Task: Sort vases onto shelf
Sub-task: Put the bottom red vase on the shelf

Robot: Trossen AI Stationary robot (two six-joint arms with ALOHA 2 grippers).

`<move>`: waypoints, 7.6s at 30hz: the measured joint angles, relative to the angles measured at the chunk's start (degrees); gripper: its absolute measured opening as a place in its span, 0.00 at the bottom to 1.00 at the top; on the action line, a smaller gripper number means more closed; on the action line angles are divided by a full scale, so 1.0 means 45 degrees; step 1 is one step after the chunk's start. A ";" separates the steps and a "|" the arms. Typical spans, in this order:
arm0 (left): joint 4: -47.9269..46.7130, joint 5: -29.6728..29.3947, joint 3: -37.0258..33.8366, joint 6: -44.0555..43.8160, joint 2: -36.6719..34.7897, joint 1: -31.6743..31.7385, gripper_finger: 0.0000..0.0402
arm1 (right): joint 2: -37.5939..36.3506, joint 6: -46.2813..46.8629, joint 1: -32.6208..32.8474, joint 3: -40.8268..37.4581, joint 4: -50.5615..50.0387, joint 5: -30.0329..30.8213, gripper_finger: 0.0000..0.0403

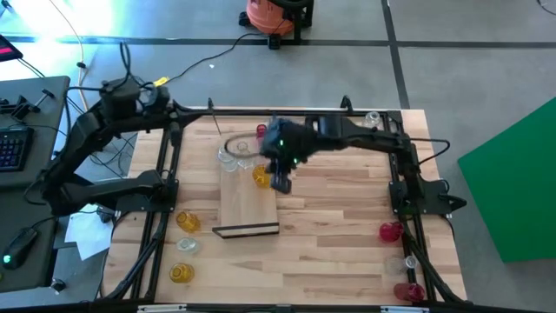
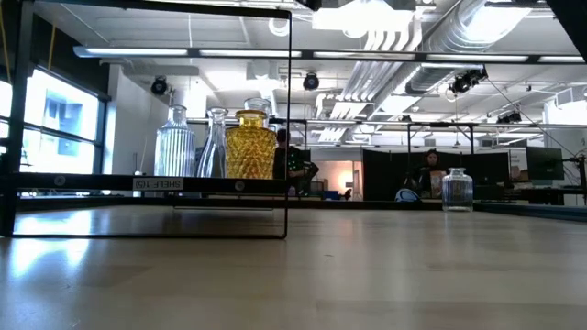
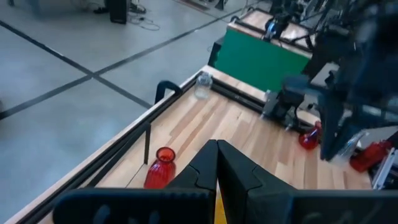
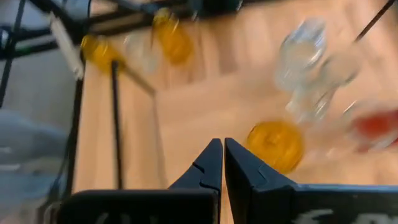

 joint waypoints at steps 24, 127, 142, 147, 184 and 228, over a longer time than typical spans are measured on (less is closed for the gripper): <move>-0.2818 0.2212 -0.0019 0.1173 -0.1857 0.0000 0.00 | -0.0121 1.4727 0.6861 -0.0272 -0.4571 0.2787 0.00; -0.3191 0.2093 -0.0024 -0.3157 -0.2630 0.0010 0.00 | -0.2050 2.5700 1.4742 -1.0121 -0.1234 -0.2787 0.34; -0.3191 0.2089 -0.0024 -0.3155 -0.2630 0.0010 0.00 | -0.2098 2.5574 1.4876 -1.0166 -0.0845 -0.2749 0.06; -0.3196 0.2089 -0.0024 -0.3155 -0.2630 0.0010 0.00 | -0.2083 2.5570 1.4899 -1.0180 -0.0758 -0.2788 0.04; -0.3196 0.2093 -0.0024 -0.2810 -0.2628 0.0005 0.00 | -0.2106 2.4582 1.3654 -1.0108 0.0185 -0.0137 0.01; -0.5076 0.2197 -0.0024 -0.1030 -0.2630 0.0005 0.00 | -0.2467 1.1887 0.4715 -0.8937 0.0709 0.1542 0.00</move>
